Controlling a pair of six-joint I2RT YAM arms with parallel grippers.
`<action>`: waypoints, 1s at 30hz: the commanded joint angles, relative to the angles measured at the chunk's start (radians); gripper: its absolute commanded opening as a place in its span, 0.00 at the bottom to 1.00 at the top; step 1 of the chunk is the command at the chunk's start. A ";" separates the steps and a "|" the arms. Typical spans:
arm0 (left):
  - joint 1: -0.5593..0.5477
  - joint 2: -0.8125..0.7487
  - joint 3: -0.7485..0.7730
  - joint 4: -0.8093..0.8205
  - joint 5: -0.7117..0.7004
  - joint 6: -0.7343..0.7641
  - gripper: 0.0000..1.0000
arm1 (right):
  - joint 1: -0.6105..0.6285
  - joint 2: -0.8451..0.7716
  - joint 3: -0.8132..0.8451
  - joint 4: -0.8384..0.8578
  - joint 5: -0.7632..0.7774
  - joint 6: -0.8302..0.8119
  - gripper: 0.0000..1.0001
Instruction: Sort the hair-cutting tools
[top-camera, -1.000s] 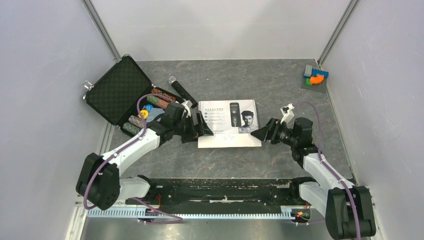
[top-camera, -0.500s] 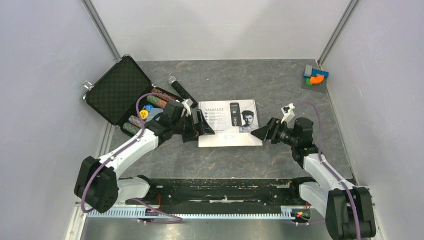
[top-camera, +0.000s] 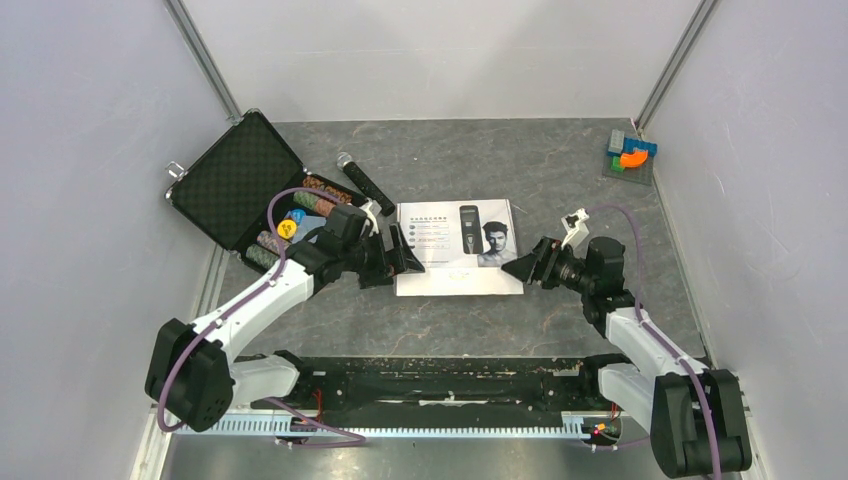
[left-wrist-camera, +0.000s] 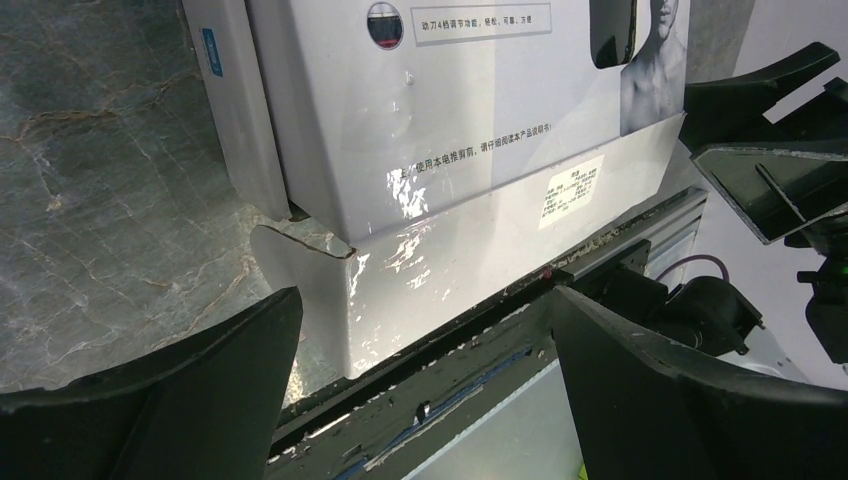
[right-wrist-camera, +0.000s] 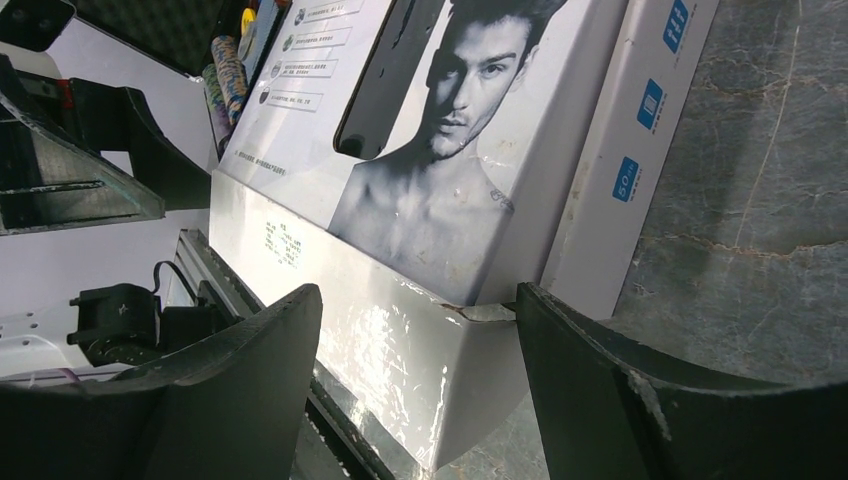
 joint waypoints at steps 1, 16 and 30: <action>-0.005 0.002 0.005 0.026 -0.021 0.020 1.00 | 0.000 0.010 -0.018 0.032 0.012 -0.027 0.74; -0.005 0.029 -0.013 0.059 -0.031 0.018 1.00 | 0.000 0.026 -0.033 0.083 0.004 -0.006 0.74; -0.012 0.008 -0.012 0.124 0.075 -0.065 1.00 | -0.001 0.021 -0.044 0.136 -0.022 0.046 0.74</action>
